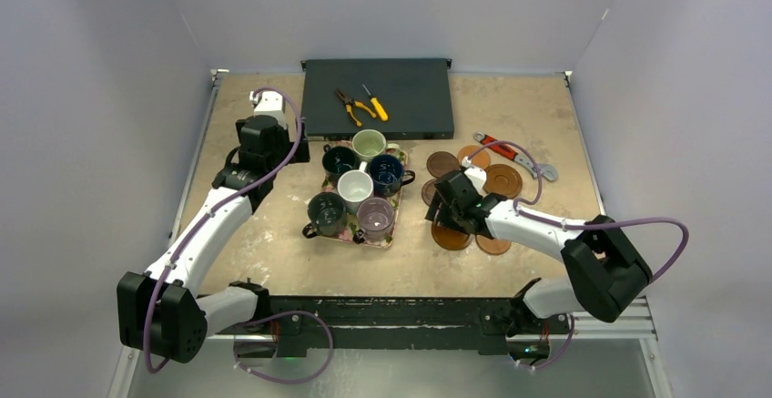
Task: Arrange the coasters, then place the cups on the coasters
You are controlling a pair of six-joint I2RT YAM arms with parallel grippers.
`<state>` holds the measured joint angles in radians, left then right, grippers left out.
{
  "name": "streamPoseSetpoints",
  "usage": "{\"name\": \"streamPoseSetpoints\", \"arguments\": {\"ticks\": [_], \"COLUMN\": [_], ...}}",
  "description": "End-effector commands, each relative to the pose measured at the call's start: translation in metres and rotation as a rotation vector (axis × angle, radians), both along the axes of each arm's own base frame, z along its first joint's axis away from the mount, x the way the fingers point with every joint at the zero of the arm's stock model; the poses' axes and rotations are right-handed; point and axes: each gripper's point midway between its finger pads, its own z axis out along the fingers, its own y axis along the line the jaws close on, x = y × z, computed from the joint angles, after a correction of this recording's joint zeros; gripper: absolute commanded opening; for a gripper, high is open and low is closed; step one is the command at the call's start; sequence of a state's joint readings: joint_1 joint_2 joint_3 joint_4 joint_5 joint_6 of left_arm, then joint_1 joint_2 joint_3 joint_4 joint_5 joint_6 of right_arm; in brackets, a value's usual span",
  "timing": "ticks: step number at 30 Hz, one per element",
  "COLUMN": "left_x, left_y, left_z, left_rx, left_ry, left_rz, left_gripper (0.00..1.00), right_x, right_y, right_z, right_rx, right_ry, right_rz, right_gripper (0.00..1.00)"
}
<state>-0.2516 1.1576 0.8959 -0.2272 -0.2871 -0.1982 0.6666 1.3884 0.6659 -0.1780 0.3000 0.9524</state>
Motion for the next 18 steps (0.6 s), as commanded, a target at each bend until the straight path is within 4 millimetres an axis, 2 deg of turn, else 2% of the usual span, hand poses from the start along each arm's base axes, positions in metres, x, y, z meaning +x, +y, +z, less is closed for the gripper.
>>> {"name": "streamPoseSetpoints", "arguments": {"ticks": [1,18], "left_x": [0.0069,0.0069], "left_y": [-0.0054,-0.0058], "left_z": [0.0201,0.0201], "left_rx": [-0.016,-0.017], "left_ry": [-0.048,-0.048], "left_rz": [-0.012,-0.014], "left_gripper": [0.99,0.99], "right_x": [0.0062,0.015], "right_y": [-0.0091,-0.0089], "right_z": [-0.0013,0.0053], "right_rx": [-0.039,-0.057], "right_ry": [-0.014,-0.036], "right_rz": [-0.049,-0.059], "right_gripper": [0.7,0.7]}}
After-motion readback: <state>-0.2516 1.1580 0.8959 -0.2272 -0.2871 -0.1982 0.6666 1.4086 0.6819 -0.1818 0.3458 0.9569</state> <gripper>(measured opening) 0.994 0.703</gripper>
